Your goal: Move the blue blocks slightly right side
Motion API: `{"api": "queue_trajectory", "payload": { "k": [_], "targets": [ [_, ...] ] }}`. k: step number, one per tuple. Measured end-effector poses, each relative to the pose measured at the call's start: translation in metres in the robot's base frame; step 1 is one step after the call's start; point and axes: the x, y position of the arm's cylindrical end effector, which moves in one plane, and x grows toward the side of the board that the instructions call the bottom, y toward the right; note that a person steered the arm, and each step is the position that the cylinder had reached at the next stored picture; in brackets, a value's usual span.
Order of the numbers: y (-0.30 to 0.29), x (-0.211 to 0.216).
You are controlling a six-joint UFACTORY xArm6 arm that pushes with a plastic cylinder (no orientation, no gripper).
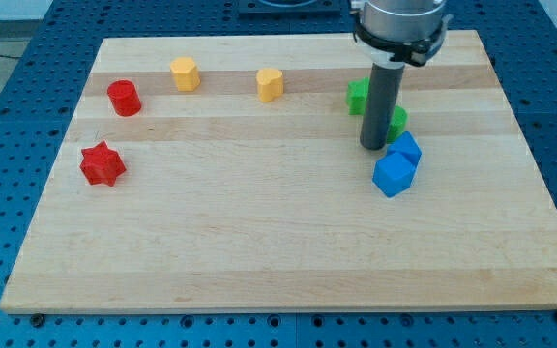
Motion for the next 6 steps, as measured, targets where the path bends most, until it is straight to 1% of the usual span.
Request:
{"api": "queue_trajectory", "payload": {
  "k": [1,2,3,4,5,6],
  "targets": [
    [0.011,0.016],
    [0.035,0.018],
    [0.019,0.02],
    [-0.041,0.022],
    [-0.038,0.048],
    [0.013,0.058]
  ]
}}
